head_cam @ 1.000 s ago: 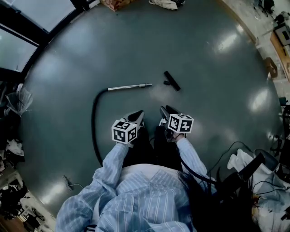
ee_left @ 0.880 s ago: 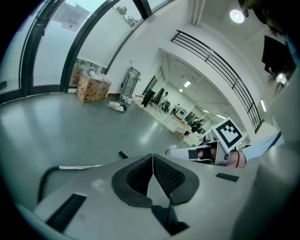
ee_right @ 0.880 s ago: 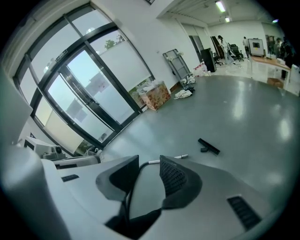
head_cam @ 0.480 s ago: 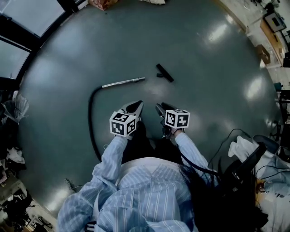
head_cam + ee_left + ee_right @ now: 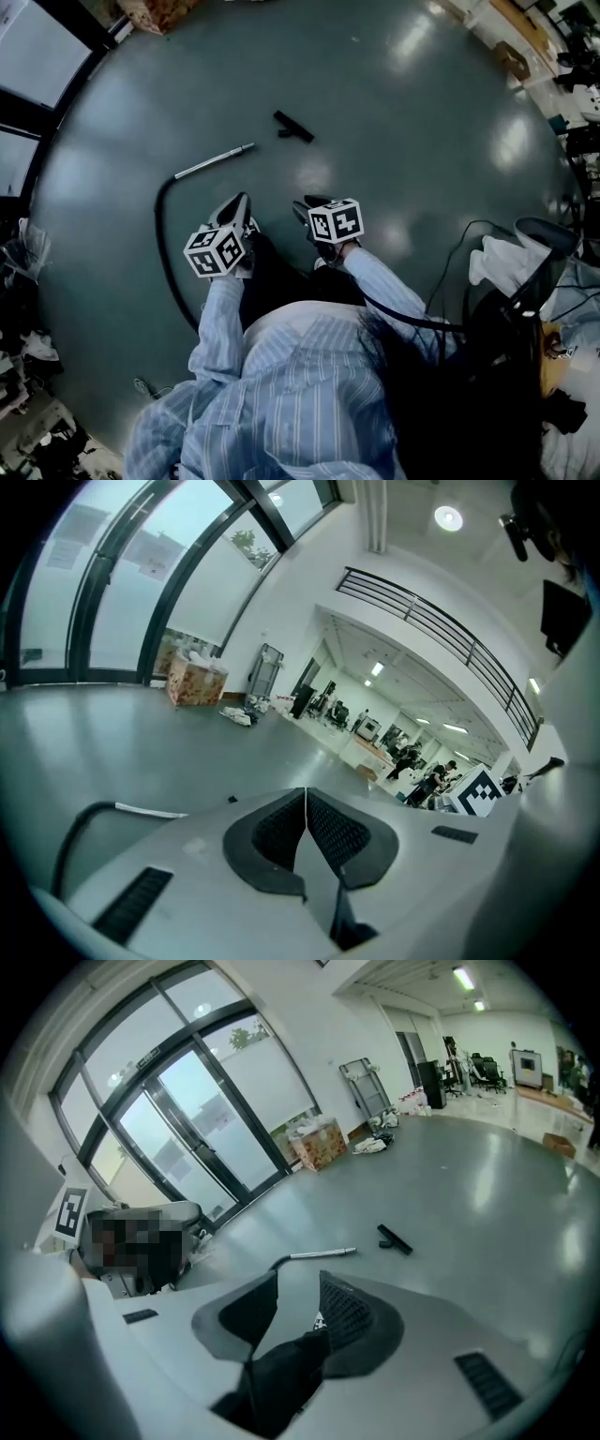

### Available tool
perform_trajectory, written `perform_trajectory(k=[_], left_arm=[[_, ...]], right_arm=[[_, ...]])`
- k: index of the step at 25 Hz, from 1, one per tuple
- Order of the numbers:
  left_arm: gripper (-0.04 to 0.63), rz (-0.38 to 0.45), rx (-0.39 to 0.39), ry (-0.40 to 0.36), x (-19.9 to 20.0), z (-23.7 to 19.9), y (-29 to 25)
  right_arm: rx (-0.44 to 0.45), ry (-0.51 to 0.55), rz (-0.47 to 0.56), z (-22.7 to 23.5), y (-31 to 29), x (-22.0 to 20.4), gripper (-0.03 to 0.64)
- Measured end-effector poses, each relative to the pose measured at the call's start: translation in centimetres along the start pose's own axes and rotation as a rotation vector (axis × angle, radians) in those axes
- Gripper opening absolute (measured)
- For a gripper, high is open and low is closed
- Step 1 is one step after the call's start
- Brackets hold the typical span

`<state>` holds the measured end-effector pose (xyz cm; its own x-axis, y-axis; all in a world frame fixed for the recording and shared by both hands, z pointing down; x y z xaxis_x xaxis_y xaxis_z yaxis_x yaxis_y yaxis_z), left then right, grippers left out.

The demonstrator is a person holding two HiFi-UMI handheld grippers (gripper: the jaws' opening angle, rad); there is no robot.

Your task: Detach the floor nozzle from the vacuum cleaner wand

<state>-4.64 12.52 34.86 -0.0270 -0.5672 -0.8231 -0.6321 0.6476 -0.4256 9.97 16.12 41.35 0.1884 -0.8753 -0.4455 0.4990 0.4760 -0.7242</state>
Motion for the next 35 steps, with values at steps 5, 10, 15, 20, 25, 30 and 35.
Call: perform_trajectory(k=[5, 10, 15, 20, 25, 30, 35], left_arm=[[0.011, 0.013, 0.06, 0.057, -5.2, 7.4, 2.1], [0.011, 0.007, 0.083, 0.035, -6.9, 12.2, 3.4], [0.011, -0.004, 0.092, 0.031, -7.5, 14.5, 4.2], [0.011, -0.017, 0.092, 0.012, -7.5, 13.7, 5.0], [0.011, -0.027, 0.091, -0.04, -6.6, 13.8, 5.1], [0.011, -0.038, 0.099, -0.124, -5.9, 10.3, 7.1], [0.011, -0.028, 0.084, -0.116, -5.7, 6.9, 8.5]], right_arm=[[0.049, 0.082, -0.031, 3.4, 4.6, -3.3, 0.143], [0.095, 0.098, -0.031, 4.1, 7.3, -4.3, 0.143], [0.138, 0.113, -0.079, 3.4, 8.3, -6.5, 0.143], [0.169, 0.119, -0.09, 1.7, 7.3, -7.0, 0.143], [0.185, 0.111, -0.102, 0.2, 7.1, -6.3, 0.143], [0.185, 0.133, -0.113, -3.9, 4.6, -6.2, 0.143], [0.158, 0.152, -0.11, -6.5, 2.5, -5.8, 0.143]])
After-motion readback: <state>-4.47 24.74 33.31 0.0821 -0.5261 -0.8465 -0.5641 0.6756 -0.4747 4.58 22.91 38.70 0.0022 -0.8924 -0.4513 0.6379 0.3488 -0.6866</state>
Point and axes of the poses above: the fingertips, and each gripper's own axes: y backward along the fingers, z to its right, x out of its top, the point moved 2 cm from there along y, backward along the fingers, and after that the axes turned 11 degrees about -y, right-handed, at the moved point
